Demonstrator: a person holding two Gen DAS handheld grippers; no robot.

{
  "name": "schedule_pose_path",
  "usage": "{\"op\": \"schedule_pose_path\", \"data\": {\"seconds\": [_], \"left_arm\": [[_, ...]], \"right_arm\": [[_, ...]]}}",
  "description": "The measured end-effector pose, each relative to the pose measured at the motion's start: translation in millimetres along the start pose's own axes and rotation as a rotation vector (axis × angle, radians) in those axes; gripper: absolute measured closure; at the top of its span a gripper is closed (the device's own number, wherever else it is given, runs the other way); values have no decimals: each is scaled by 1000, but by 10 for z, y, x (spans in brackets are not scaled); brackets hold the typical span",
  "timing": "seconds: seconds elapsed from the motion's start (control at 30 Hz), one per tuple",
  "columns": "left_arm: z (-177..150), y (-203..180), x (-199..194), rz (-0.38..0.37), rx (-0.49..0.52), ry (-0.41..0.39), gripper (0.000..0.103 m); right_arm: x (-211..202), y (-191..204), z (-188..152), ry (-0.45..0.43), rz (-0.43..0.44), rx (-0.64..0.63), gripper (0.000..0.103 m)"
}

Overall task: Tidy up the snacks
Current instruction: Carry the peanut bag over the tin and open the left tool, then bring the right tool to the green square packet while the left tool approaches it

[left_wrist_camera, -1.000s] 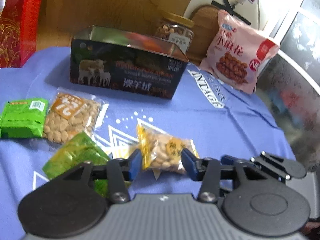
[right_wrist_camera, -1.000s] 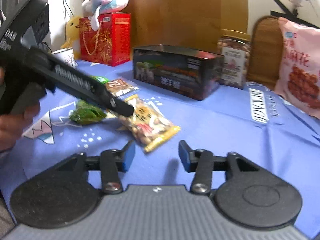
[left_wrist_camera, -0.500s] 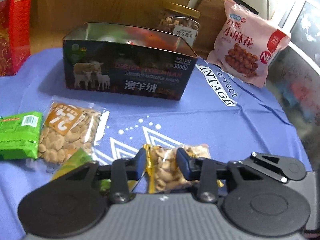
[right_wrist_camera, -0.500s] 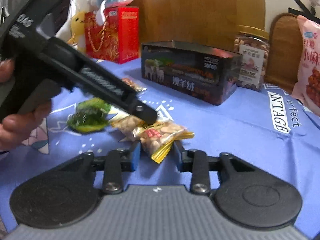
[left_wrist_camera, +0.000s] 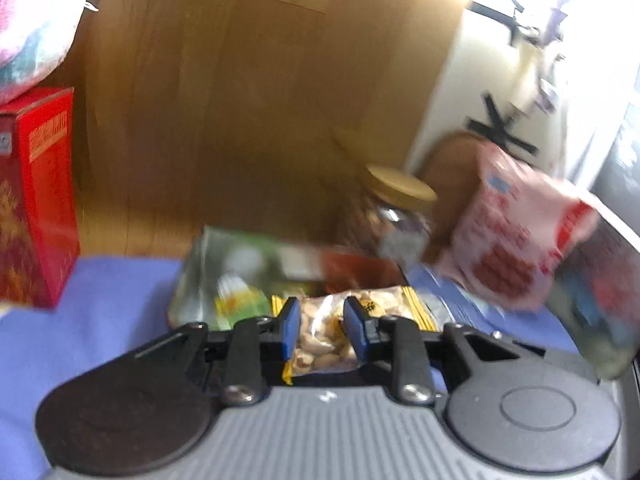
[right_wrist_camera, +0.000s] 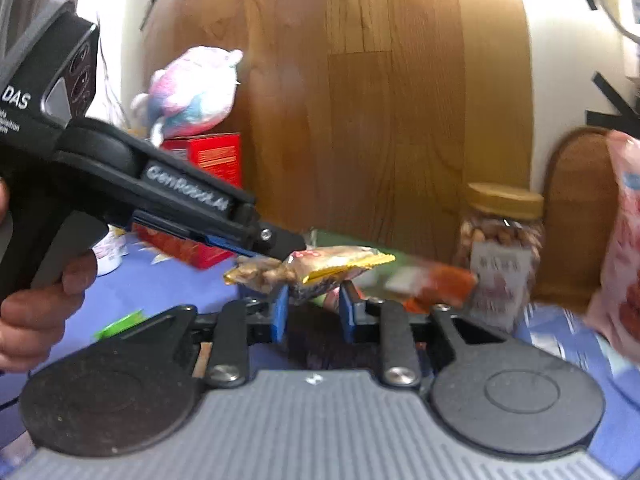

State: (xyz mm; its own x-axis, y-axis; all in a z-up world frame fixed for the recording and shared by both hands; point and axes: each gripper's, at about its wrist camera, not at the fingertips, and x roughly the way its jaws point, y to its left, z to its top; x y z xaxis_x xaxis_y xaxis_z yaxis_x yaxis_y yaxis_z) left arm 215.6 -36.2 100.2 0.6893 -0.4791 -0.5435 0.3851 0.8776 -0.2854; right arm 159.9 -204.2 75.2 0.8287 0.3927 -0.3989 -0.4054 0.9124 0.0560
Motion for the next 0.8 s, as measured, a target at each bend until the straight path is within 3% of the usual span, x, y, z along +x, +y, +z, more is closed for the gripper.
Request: {"op": "schedule_pose_path", "data": {"seconds": [0.07, 0.2, 0.33, 0.47, 0.57, 0.63, 0.73, 0.8], "left_arm": [[94, 113, 188, 10, -7, -8, 78], [79, 248, 380, 51, -14, 29, 59], [-7, 448, 131, 65, -6, -38, 55], [-231, 854, -266, 91, -88, -47, 55], [-482, 1143, -431, 109, -165, 0, 55], [-699, 1309, -542, 151, -223, 26, 55], [-978, 1497, -724, 163, -307, 35, 55], [-1095, 1613, -827, 177, -352, 24, 46]], "right_arm": [[203, -2, 35, 8, -23, -19, 73], [585, -14, 50, 84, -69, -45, 68], [382, -89, 30, 29, -76, 33, 64], [17, -31, -117, -5, 50, 84, 63], [108, 61, -281, 134, 197, 131, 63], [254, 159, -365, 211, 236, 153, 63], [387, 310, -378, 267, 297, 186, 62], [420, 459, -349, 278, 357, 185, 62]]}}
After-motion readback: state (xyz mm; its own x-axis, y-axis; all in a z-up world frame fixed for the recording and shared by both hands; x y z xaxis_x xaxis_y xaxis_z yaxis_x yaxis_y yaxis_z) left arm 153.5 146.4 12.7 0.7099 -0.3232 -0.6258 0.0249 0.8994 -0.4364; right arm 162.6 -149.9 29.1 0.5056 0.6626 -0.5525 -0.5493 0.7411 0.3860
